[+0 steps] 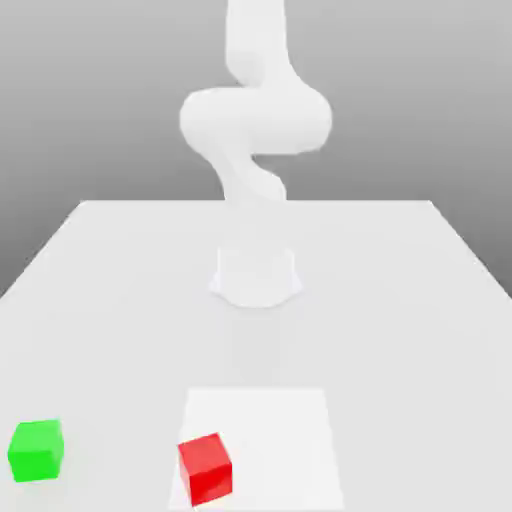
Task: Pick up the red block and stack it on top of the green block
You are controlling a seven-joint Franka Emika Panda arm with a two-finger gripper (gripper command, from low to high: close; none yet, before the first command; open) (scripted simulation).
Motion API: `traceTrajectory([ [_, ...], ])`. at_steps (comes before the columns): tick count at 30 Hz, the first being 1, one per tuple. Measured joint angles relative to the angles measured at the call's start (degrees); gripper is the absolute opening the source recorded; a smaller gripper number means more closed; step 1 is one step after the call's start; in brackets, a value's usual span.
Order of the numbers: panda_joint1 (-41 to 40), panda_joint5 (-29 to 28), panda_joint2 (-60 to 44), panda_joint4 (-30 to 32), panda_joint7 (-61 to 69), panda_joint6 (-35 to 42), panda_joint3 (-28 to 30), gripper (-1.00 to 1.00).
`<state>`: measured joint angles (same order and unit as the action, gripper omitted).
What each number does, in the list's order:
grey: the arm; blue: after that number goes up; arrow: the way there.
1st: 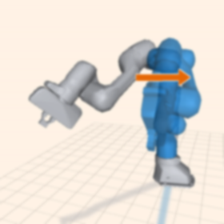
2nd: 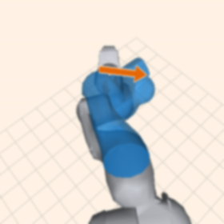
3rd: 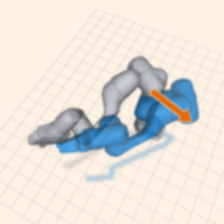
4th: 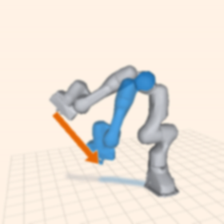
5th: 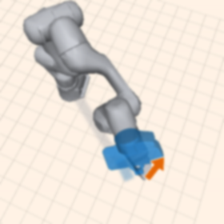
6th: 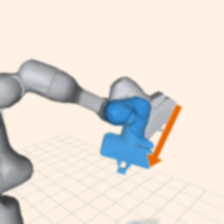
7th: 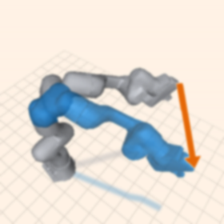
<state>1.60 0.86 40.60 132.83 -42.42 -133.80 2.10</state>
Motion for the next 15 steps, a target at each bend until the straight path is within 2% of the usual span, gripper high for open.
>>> traceTrajectory([
  [8,4.2,3.5,-17.0,3.4,11.6,-6.5,6.0,0.00],
  [15,5.8,6.5,-31.6,6.3,21.6,-12.1,9.0,0.00],
])
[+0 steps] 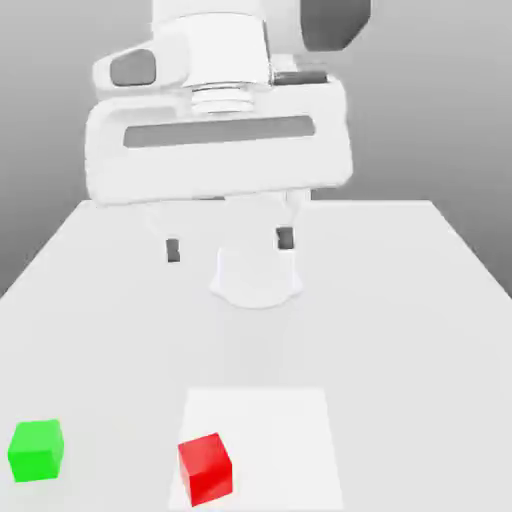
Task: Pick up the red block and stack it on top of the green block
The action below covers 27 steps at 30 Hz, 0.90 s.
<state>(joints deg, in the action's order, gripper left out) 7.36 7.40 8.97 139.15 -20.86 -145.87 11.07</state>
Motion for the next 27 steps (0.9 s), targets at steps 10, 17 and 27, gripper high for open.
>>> traceTrajectory([
  [10,-1.4,-1.0,-20.0,4.0,9.9,-8.8,1.1,0.00],
  [17,-4.2,2.8,-30.0,2.7,13.4,-16.5,-2.4,-1.00],
  [27,-2.6,-1.5,-21.4,4.0,10.2,-9.3,0.5,-1.00],
])
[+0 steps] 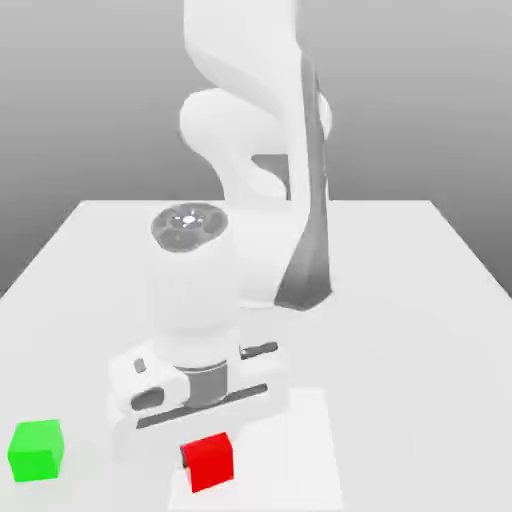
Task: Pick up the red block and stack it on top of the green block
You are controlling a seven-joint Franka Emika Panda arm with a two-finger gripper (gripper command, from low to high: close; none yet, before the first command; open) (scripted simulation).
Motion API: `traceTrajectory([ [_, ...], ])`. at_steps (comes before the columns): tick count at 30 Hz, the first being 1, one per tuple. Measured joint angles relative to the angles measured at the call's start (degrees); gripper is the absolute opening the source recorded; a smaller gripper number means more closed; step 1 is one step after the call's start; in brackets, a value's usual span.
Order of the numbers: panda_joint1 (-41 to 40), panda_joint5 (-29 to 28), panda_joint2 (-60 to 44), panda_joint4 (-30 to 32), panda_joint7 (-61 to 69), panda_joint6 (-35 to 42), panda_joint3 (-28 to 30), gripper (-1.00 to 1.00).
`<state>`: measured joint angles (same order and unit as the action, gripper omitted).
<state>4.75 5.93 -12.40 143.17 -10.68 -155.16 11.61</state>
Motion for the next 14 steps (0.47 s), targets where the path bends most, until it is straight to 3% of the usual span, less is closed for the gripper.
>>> traceTrajectory([
  [7,-10.6,2.6,0.5,-5.2,0.1,6.5,9.9,-1.00],
  [10,-14.8,7.5,-5.3,-7.1,3.2,3.1,9.1,-1.00],
  [11,-15.8,8.9,-7.1,-7.3,4.2,1.6,8.2,1.00],
  [14,-15.8,8.9,-7.1,-7.3,4.2,1.6,8.2,1.00],
])
